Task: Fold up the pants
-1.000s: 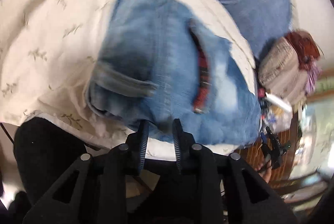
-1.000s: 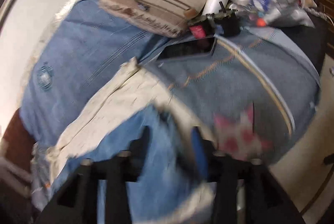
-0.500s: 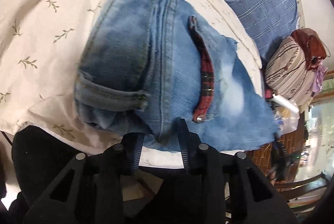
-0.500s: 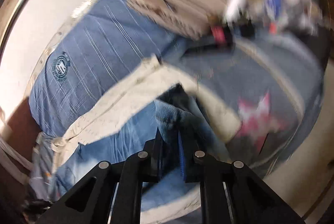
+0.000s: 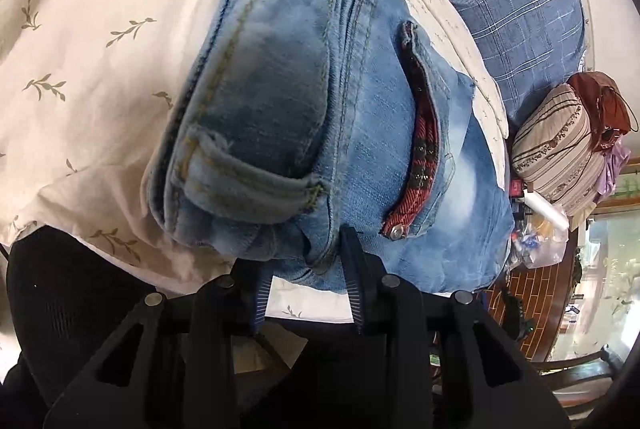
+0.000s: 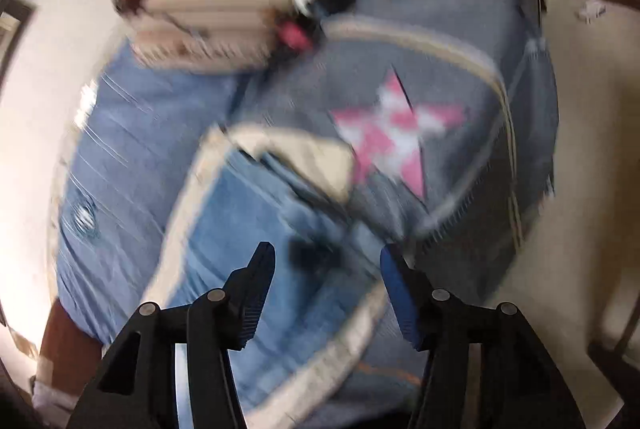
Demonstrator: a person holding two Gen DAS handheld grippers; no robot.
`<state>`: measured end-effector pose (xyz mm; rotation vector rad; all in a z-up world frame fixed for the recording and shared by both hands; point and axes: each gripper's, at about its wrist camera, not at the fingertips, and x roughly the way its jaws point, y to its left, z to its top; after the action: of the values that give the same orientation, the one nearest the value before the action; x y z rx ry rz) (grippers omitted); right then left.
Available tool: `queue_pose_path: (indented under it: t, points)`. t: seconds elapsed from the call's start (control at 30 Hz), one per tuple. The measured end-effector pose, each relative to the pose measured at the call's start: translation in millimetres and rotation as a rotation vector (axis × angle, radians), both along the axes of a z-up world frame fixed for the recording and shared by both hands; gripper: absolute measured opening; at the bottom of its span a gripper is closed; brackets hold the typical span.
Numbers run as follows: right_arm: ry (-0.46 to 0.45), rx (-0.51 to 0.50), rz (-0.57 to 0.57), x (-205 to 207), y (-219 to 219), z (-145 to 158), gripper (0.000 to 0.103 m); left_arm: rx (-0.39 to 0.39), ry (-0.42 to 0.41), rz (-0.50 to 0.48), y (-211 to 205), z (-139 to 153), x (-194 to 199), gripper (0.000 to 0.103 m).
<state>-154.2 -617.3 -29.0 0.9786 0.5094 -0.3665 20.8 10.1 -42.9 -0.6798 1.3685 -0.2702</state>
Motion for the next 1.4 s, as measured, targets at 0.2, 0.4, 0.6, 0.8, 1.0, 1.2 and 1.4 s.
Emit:
queue_pose_path:
  t: [0.2,0.4,0.6,0.8,1.0,1.2,1.4]
  points:
    - [0.126,0.015,0.069,27,6,-12,0.052,-0.027,0.022,0.029,1,-7,2,0.032]
    - [0.037,-0.018,0.154,31,5,9,0.005,-0.015,0.008,0.023,-5,5,3,0.013]
    - [0.105,-0.040,0.127,16,2,-1,0.006,0.066,-0.028,-0.028,-11,11,-1,0.014]
    - [0.008,0.111,0.056,-8,-9,-14,0.037,0.033,0.000,-0.078,-1,11,-8,0.023]
    - [-0.034,0.204,0.067,-23,-8,-33,0.054,0.167,-0.263,-0.395,-33,88,-44,0.052]
    - [-0.055,0.223,0.072,-5,1,-47,0.057,0.227,-0.379,-0.593,-124,124,-1,0.057]
    - [-0.094,0.173,0.115,4,-2,-32,0.049,0.287,-0.440,-0.857,-285,130,59,0.062]
